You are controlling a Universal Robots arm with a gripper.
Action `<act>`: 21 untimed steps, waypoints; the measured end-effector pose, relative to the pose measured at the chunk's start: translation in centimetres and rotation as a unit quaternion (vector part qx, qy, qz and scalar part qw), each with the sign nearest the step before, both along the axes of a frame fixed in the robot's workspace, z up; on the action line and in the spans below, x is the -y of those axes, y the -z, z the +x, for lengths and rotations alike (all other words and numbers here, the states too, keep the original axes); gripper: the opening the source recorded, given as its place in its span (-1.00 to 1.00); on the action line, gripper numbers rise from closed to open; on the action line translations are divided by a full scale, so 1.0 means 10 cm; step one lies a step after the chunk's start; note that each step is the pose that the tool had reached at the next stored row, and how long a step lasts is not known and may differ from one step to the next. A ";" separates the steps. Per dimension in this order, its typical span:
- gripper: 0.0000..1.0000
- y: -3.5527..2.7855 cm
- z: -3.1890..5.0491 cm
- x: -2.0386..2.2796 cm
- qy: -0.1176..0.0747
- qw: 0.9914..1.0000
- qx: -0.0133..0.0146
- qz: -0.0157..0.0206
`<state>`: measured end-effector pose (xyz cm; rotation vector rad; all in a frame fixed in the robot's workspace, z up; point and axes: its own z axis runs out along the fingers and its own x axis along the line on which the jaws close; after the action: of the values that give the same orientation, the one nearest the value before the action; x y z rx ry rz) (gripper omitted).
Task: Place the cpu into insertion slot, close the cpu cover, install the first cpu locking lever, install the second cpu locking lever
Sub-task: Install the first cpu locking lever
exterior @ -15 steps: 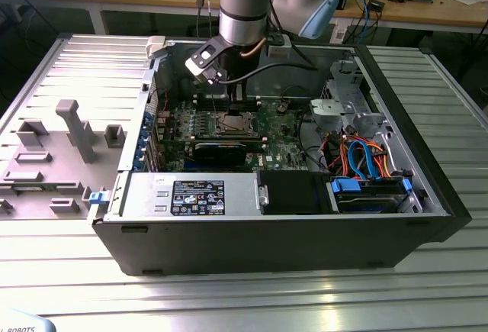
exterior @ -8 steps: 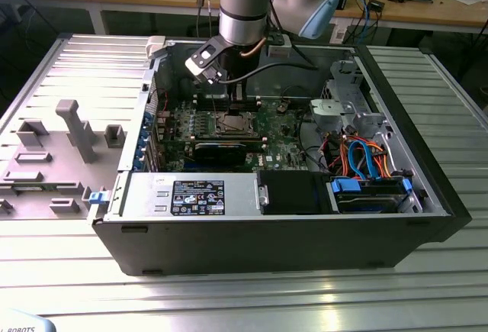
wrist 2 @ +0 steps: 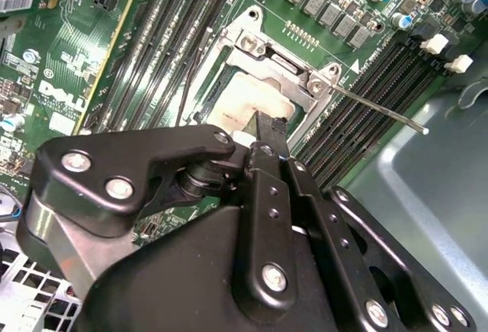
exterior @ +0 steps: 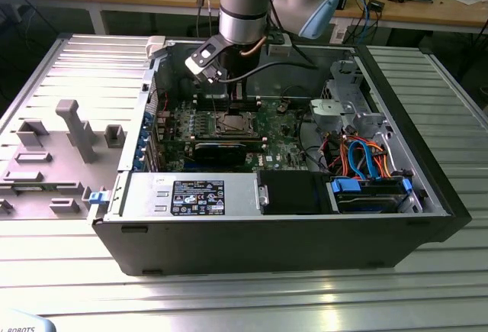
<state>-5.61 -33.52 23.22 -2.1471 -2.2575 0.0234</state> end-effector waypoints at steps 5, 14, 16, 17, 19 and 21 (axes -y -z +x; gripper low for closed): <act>-0.79 -0.060 0.000 0.000 0.000 1.000 0.000 0.000; -0.79 -0.266 -0.009 0.000 0.000 1.000 0.002 0.000; -0.79 -0.288 -0.014 0.000 0.000 1.000 0.003 0.000; -0.79 -0.305 -0.020 0.000 0.000 1.000 0.004 0.000; -0.79 -0.383 -0.025 0.000 0.000 1.000 0.006 0.000; -0.79 -0.415 -0.028 0.000 -0.006 1.000 0.007 0.000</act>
<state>-5.89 -33.52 27.37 -2.1408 -2.2776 0.0082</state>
